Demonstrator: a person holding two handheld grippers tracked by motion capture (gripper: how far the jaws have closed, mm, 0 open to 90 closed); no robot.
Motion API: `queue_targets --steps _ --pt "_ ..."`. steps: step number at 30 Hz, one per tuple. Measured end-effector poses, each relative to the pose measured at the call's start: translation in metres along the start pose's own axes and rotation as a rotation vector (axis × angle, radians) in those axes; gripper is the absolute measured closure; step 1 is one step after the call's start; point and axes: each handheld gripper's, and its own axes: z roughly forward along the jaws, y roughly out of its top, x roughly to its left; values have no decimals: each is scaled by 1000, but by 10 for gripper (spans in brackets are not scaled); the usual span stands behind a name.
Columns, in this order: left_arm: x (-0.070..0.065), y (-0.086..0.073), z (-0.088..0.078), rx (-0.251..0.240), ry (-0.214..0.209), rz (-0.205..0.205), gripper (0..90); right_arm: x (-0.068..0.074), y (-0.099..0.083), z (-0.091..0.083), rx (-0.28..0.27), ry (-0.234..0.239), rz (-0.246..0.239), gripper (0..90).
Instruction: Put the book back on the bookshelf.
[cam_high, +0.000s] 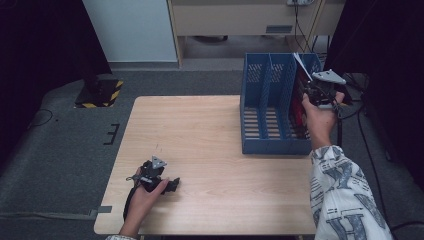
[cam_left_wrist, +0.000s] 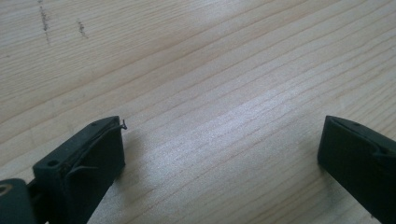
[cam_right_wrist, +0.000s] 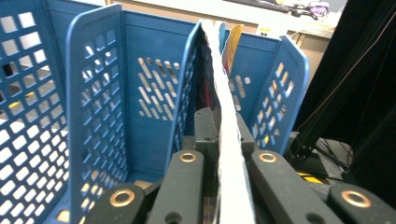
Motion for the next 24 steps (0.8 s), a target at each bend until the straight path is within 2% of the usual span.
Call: queue_targets --steps 6,17,21,24 --pt "0 0 0 1 -1 0 0 3 -1 -1 1 9 5 851" --pt "0 0 0 1 0 0 0 6 -1 -2 2 25 -17 803" --pt "0 0 0 2 -1 0 0 8 -1 -2 -1 46 -12 720" --pt "0 0 0 2 -1 1 0 10 0 -4 -8 55 -15 619"
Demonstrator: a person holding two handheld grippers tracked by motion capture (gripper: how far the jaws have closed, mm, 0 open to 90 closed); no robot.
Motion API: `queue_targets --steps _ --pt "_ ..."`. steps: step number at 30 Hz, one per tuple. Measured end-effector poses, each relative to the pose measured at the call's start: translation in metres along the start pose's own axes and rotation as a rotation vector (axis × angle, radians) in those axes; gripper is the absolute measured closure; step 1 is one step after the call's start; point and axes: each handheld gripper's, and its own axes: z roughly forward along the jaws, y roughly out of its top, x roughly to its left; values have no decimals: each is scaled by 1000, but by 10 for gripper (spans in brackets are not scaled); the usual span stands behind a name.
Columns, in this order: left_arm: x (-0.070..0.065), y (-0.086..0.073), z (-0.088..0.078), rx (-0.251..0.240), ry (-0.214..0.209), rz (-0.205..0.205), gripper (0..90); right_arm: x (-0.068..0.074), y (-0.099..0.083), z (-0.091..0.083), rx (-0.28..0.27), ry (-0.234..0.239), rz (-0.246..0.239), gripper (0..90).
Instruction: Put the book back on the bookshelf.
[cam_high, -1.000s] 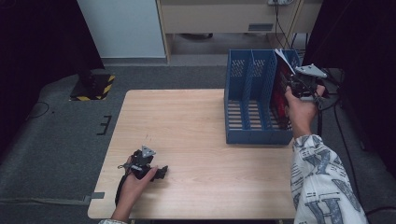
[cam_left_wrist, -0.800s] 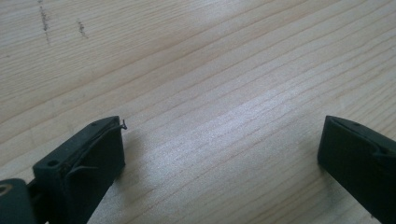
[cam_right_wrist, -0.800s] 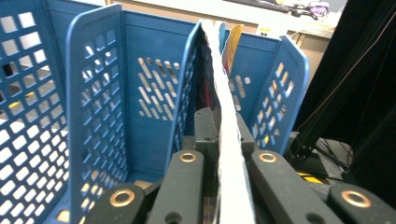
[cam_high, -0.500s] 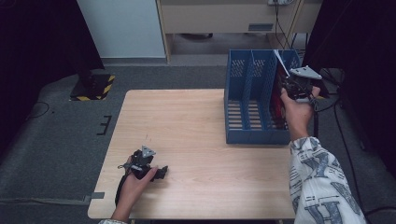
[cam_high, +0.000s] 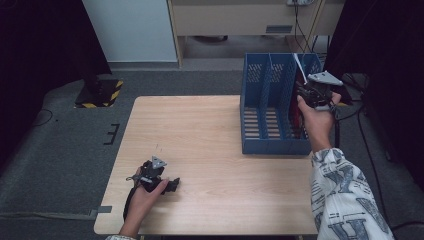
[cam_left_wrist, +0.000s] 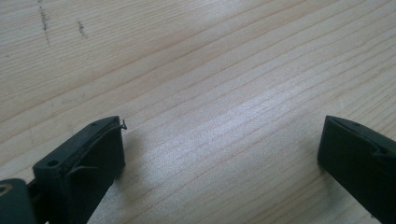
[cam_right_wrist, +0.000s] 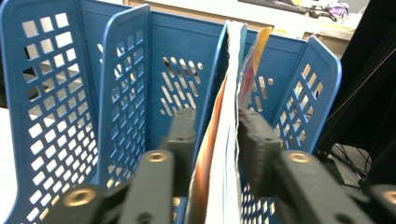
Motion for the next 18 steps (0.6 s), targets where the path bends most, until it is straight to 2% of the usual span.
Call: queue_targets --steps 5,12,18 --pt "0 0 0 0 -1 0 0 2 2 -4 -8 18 10 479" --pt "0 0 0 1 -1 1 0 5 2 -4 -9 33 21 337" --pt "0 0 0 1 -1 2 0 7 2 -4 1 20 30 190"
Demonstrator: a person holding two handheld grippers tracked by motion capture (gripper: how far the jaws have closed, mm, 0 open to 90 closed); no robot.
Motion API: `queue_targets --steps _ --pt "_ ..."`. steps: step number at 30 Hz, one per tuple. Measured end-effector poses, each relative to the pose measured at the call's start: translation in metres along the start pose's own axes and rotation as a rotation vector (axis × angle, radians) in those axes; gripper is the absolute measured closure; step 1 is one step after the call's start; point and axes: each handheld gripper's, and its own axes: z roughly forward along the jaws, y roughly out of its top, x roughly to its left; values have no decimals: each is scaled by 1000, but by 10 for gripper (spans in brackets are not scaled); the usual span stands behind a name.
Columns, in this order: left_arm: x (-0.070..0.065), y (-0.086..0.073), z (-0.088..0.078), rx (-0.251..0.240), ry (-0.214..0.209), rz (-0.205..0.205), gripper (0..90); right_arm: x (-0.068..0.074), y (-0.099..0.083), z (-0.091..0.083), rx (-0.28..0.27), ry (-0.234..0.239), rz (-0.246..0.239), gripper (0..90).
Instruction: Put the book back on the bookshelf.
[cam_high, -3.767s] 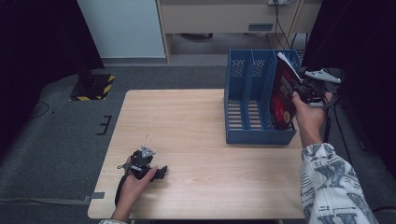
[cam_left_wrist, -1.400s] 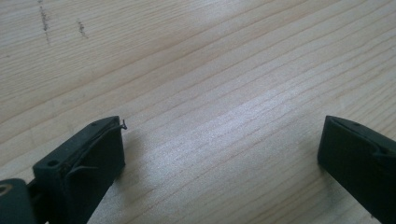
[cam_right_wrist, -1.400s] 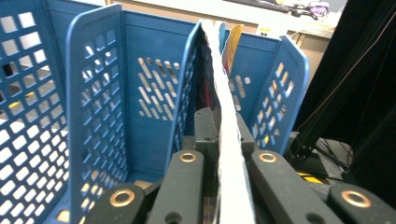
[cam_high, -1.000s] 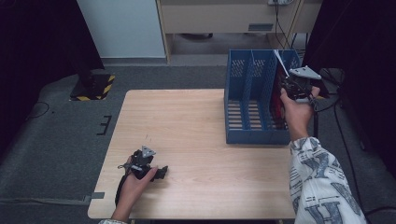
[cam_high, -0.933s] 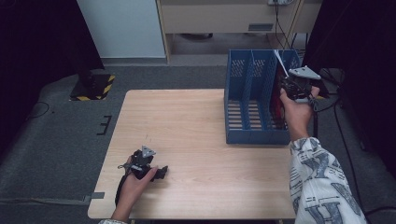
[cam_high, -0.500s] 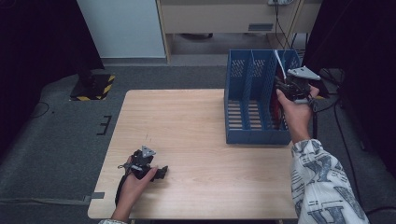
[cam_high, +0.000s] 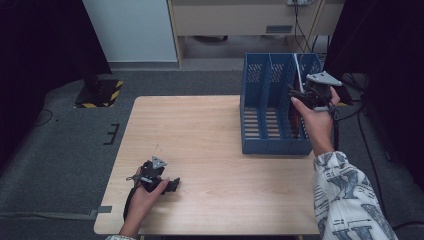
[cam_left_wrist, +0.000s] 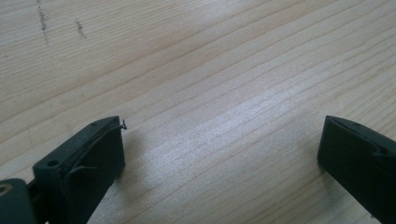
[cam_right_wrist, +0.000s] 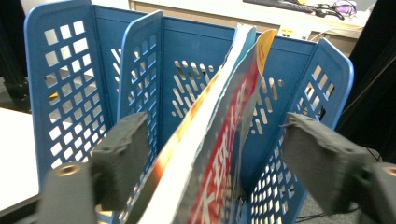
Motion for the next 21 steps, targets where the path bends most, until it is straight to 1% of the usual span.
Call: queue_targets --steps 2,4,6,11,13,16,20,21 --pt "0 0 0 0 0 0 0 1 0 -1 7 4 5 150" --pt "0 0 0 0 0 -1 0 1 1 -2 9 8 4 136" --pt "0 0 0 0 0 0 0 1 1 -4 5 14 9 130" --pt "0 0 0 0 0 -1 0 3 1 -5 15 38 14 111" --pt "0 0 0 0 0 -1 0 4 -2 -6 -3 41 24 110" --pt "0 0 0 0 0 -1 0 5 -4 -5 10 49 22 97" --pt "0 0 0 0 0 -1 0 5 -7 -5 7 52 34 81" --pt "0 0 0 0 0 -1 0 5 -8 -6 15 56 29 72"
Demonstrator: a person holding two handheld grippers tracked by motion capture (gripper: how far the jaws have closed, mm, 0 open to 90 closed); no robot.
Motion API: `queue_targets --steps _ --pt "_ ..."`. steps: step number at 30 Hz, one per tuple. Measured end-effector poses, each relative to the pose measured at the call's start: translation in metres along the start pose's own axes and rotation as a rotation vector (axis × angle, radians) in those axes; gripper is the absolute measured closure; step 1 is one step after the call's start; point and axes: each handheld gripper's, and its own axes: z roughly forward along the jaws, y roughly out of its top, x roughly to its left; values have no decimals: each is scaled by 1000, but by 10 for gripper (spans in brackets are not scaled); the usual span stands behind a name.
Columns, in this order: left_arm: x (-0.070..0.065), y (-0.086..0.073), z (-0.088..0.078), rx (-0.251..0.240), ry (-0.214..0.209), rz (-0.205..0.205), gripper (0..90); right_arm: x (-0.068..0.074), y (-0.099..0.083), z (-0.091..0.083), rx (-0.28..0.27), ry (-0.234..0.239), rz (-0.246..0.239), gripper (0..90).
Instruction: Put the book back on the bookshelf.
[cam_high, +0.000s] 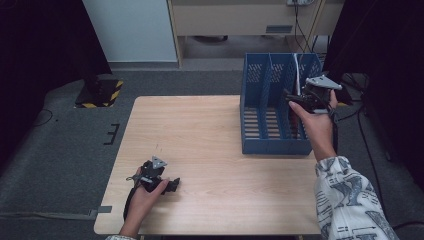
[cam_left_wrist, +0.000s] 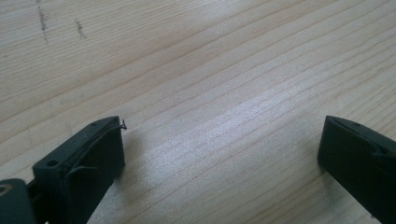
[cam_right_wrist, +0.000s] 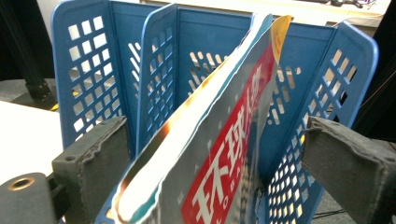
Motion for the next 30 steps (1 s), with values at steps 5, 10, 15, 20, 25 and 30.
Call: queue_targets --steps 5,10,15,20,25,30 --pt "0 0 0 0 0 0 0 -1 -3 -1 7 -7 -9 62" --pt "0 0 0 1 0 0 0 -2 -5 -5 7 1 -8 52" --pt "0 0 0 1 0 0 0 -2 -9 -8 6 14 -16 45" --pt "0 0 0 0 0 0 0 0 -13 -11 0 24 -17 46" --pt "0 0 0 0 0 0 0 1 -18 -16 -12 35 -18 48" --pt "0 0 0 1 -1 2 0 2 -24 -21 -7 42 -24 48"
